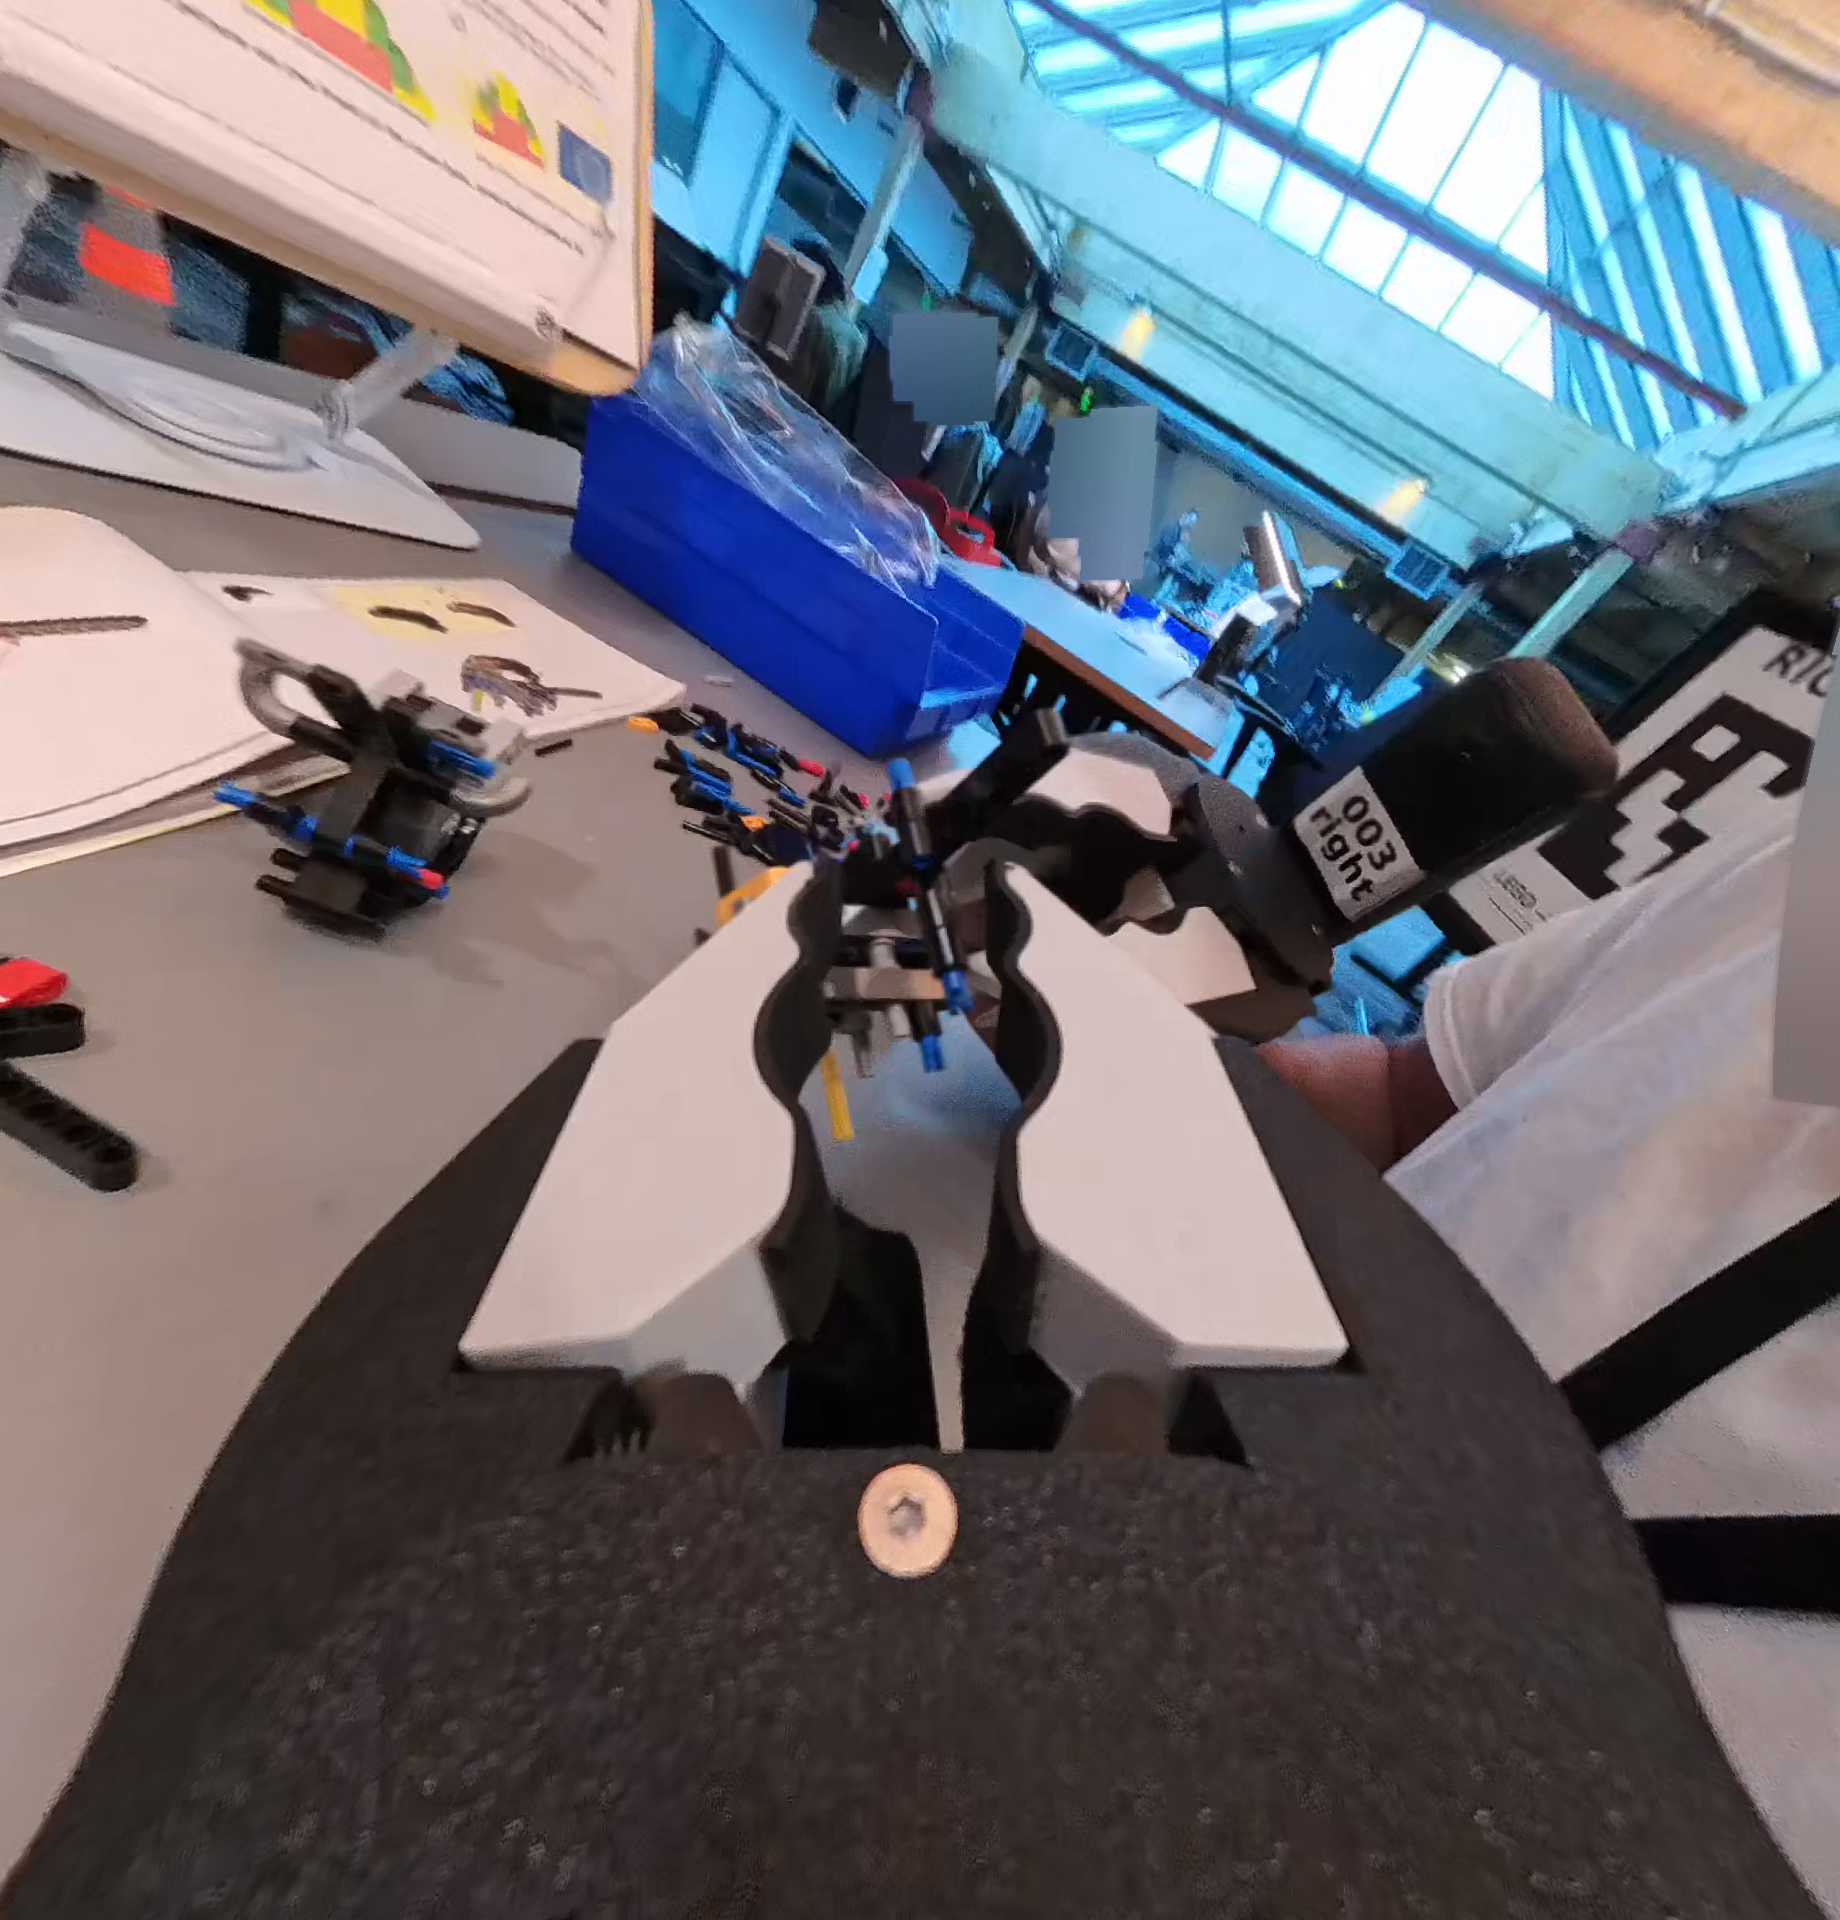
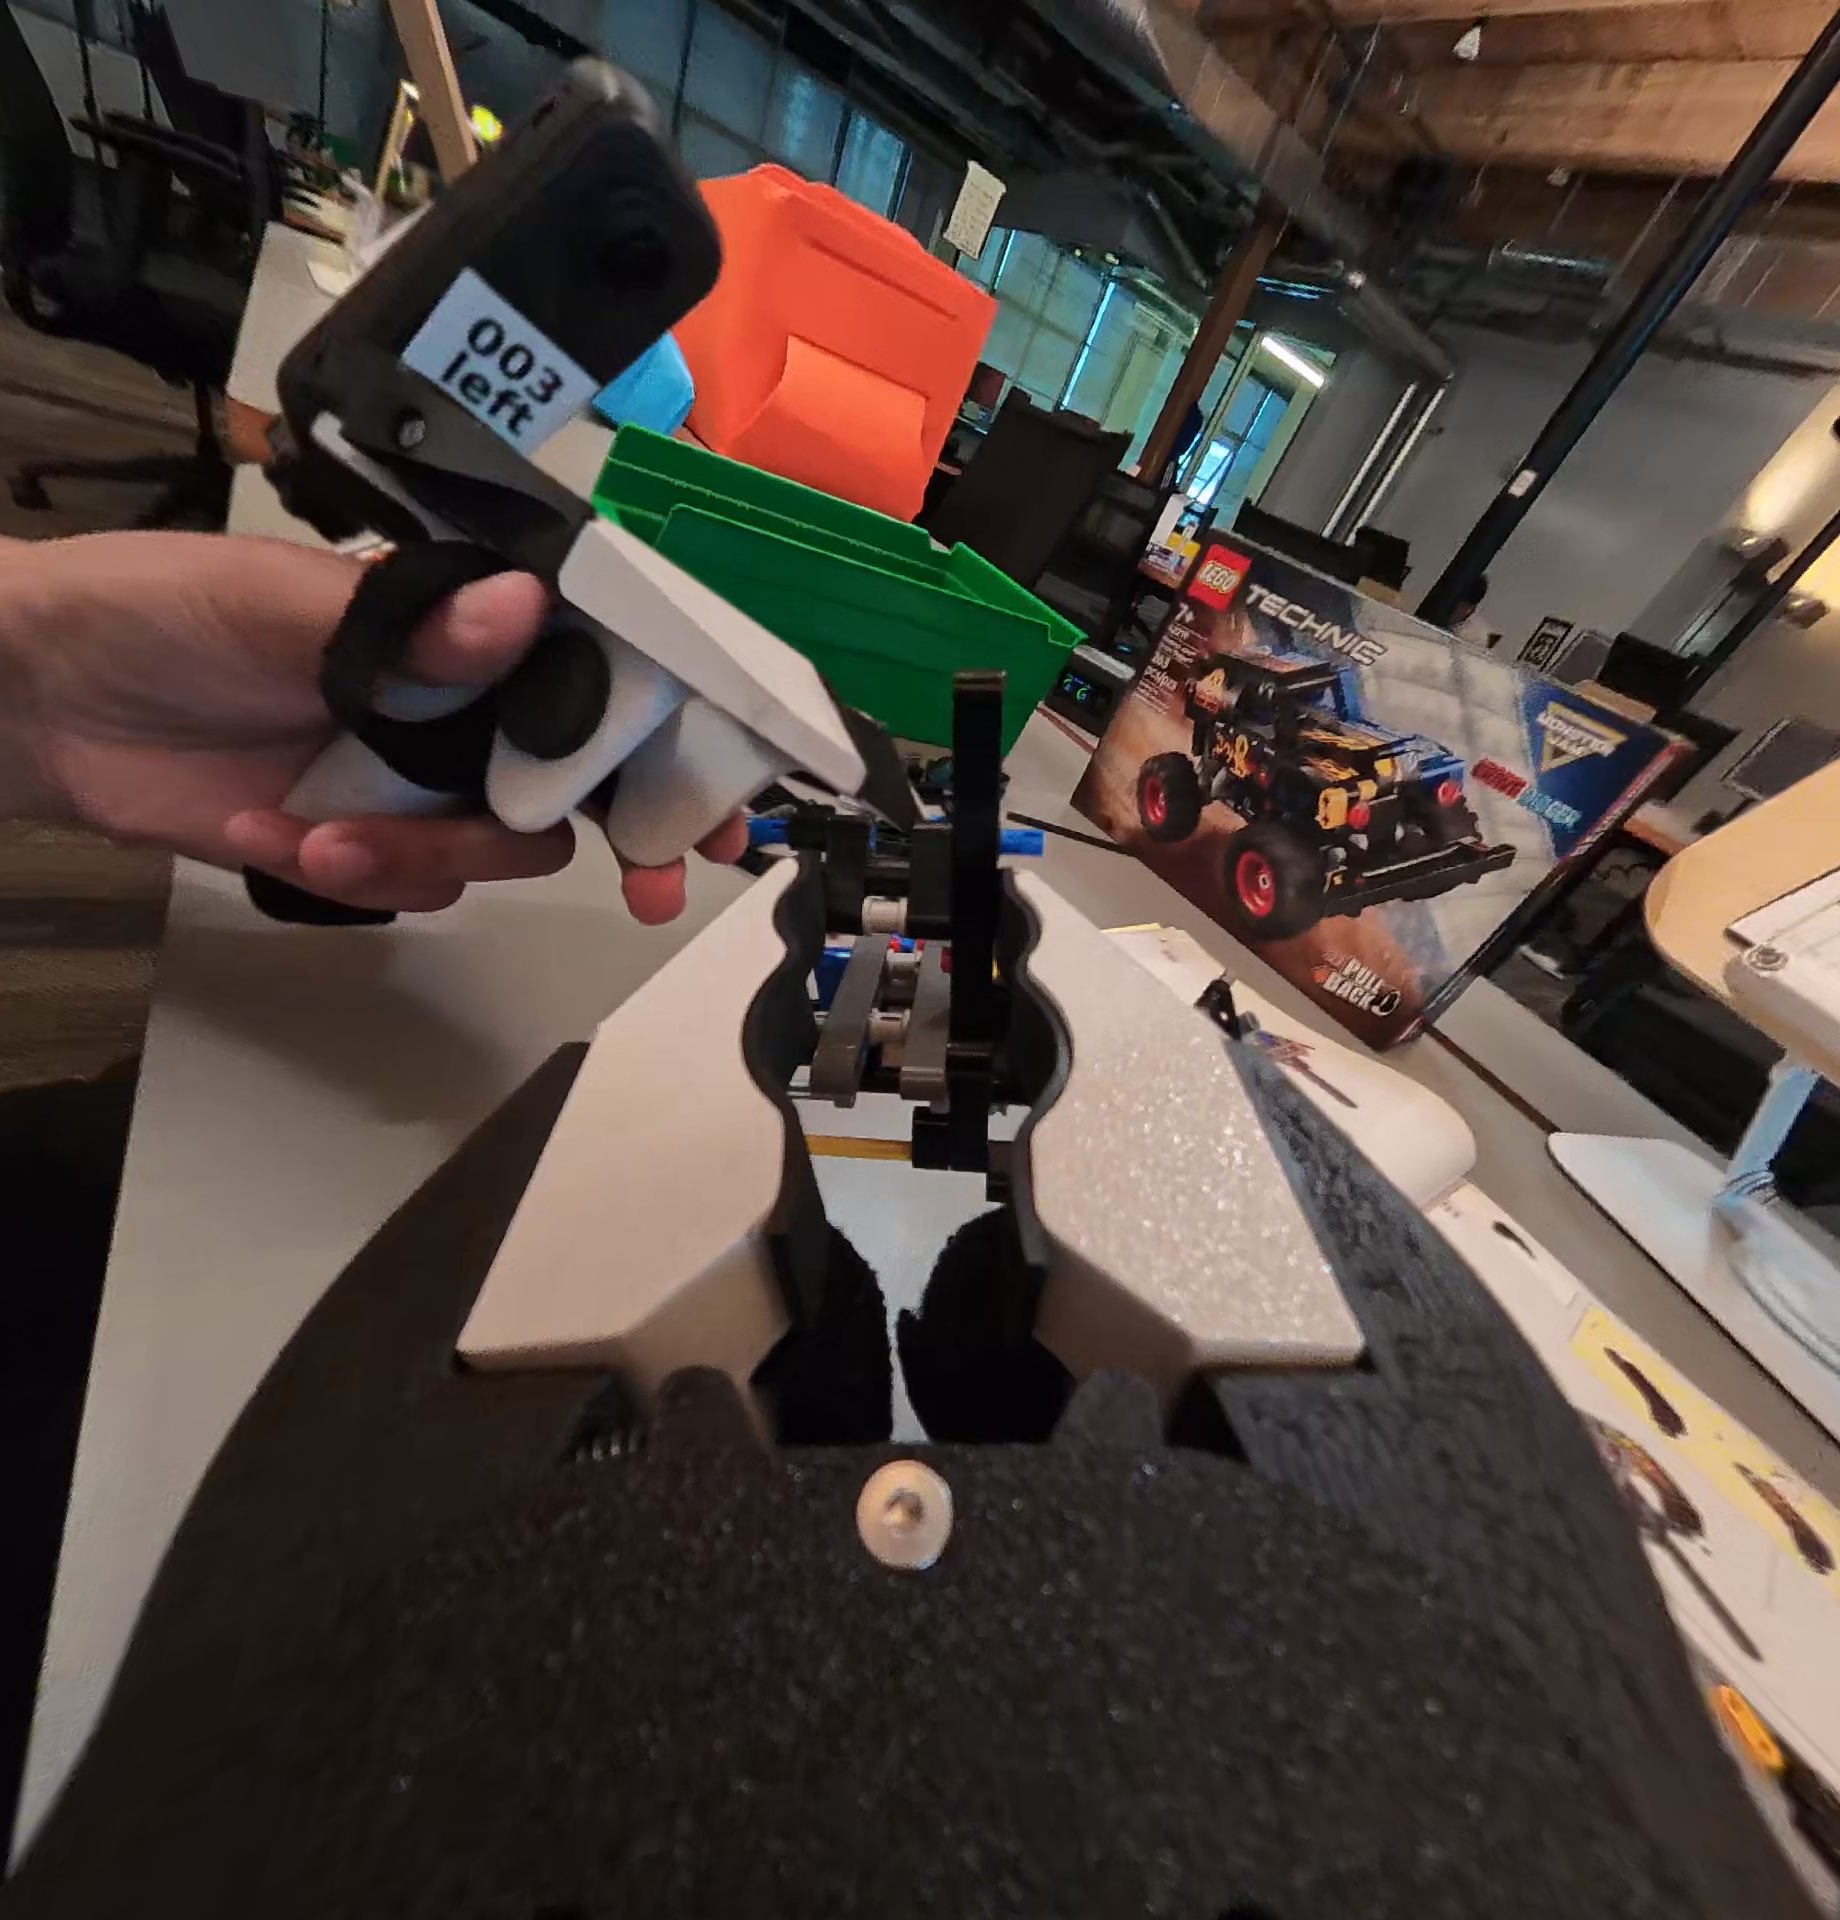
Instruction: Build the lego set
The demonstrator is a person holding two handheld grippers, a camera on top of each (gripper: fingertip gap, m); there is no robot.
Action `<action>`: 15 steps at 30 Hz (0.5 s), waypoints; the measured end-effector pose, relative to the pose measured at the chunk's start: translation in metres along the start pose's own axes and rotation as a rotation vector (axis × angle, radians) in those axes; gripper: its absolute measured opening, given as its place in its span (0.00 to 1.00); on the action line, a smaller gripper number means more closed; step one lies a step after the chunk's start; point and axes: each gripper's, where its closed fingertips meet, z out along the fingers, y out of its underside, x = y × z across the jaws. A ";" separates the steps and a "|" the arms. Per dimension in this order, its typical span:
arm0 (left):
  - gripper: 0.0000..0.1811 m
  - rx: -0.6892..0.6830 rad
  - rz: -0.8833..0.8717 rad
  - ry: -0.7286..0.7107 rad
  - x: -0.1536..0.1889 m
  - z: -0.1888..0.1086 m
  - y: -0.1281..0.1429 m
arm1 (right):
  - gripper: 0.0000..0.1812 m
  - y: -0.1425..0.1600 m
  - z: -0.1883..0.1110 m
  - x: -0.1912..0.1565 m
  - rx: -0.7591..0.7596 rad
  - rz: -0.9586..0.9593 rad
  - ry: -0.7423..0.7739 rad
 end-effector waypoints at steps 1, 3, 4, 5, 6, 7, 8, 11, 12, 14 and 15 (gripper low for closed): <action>0.12 -0.011 -0.002 0.026 0.004 0.002 0.001 | 0.18 0.002 0.001 -0.001 -0.010 -0.017 0.004; 0.04 -0.033 -0.006 0.034 0.006 0.004 0.003 | 0.18 0.001 0.000 -0.001 -0.006 -0.024 0.014; 0.00 -0.040 0.006 0.015 0.003 0.003 0.003 | 0.18 0.001 0.000 -0.001 -0.004 -0.018 0.008; 0.00 -0.063 0.020 0.000 0.001 0.004 0.006 | 0.18 0.003 0.000 -0.001 -0.014 0.000 0.007; 0.00 -0.085 0.047 -0.014 0.000 0.005 0.008 | 0.18 0.005 0.000 -0.001 -0.026 0.028 -0.006; 0.00 -0.094 0.084 -0.040 -0.002 0.005 0.008 | 0.18 0.007 0.000 -0.002 -0.037 0.065 -0.029; 0.00 -0.114 0.116 -0.053 -0.003 0.006 0.010 | 0.18 0.008 -0.001 -0.002 -0.043 0.106 -0.050; 0.00 -0.128 0.149 -0.059 -0.001 0.007 0.010 | 0.18 0.003 -0.009 0.006 -0.021 0.213 -0.062; 0.00 -0.138 0.155 -0.061 -0.001 0.007 0.011 | 0.18 0.001 -0.011 0.009 -0.017 0.240 -0.065; 0.00 -0.159 0.184 -0.097 -0.007 0.005 0.014 | 0.18 -0.001 -0.016 0.016 -0.018 0.257 -0.055; 0.00 -0.172 0.200 -0.124 -0.012 0.002 0.016 | 0.18 0.003 -0.017 0.021 -0.046 0.241 -0.044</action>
